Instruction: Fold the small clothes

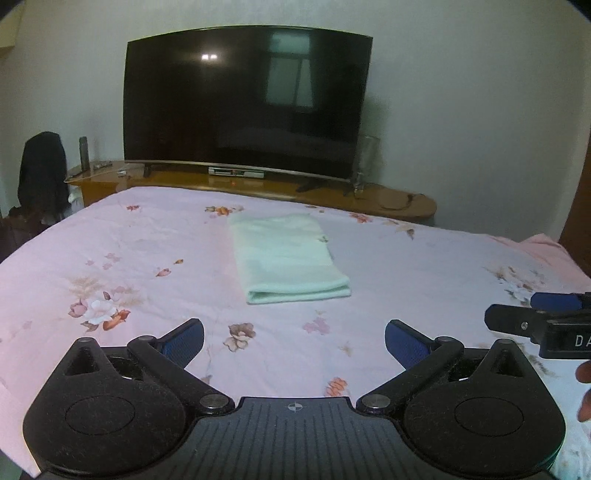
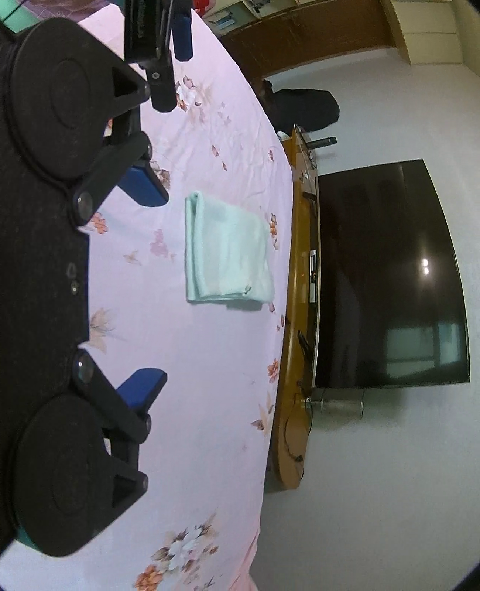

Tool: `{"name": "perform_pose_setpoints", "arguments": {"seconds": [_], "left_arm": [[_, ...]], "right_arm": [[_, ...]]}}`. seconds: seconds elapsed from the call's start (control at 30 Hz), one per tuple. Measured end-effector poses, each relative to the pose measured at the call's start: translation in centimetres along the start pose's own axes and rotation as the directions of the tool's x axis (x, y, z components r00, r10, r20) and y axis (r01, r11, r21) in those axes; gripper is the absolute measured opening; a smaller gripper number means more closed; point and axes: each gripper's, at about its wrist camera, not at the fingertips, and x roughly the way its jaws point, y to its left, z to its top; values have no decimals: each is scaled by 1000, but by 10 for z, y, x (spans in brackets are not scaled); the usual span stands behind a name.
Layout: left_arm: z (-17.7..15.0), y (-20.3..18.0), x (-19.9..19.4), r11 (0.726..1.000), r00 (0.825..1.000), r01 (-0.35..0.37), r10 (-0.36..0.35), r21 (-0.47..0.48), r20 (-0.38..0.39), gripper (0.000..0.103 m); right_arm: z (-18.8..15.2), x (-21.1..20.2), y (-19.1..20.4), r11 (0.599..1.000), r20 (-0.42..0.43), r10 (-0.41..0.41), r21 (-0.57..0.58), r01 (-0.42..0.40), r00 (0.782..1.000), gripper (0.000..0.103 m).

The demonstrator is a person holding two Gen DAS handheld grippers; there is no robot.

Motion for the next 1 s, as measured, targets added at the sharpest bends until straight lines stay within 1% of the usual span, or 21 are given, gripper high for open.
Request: {"name": "perform_pose_setpoints", "arguments": {"seconds": [0.07,0.2,0.3,0.5,1.0], "left_arm": [[-1,-2,-8,1000,1000,-3,3,8,10,103],[2,-4,-7,1000,1000,-5,5,17,2,103],[4,-6,-12,1000,1000,-3,2,20,21,103],[6,-5,-12,1000,1000,1,-2,22,28,103],[7,-3,-13,1000,999,3,-4,23,38,103]], "right_arm": [[-3,-11,2,1000,12,0,-2,0,1000,102],[-6,-18,4,1000,21,0,7,0,1000,102],[-4,-20,6,1000,33,1,12,-1,999,102],[0,-24,12,1000,57,3,10,-4,998,102],[4,-22,21,1000,56,-3,-8,4,998,102]]}}
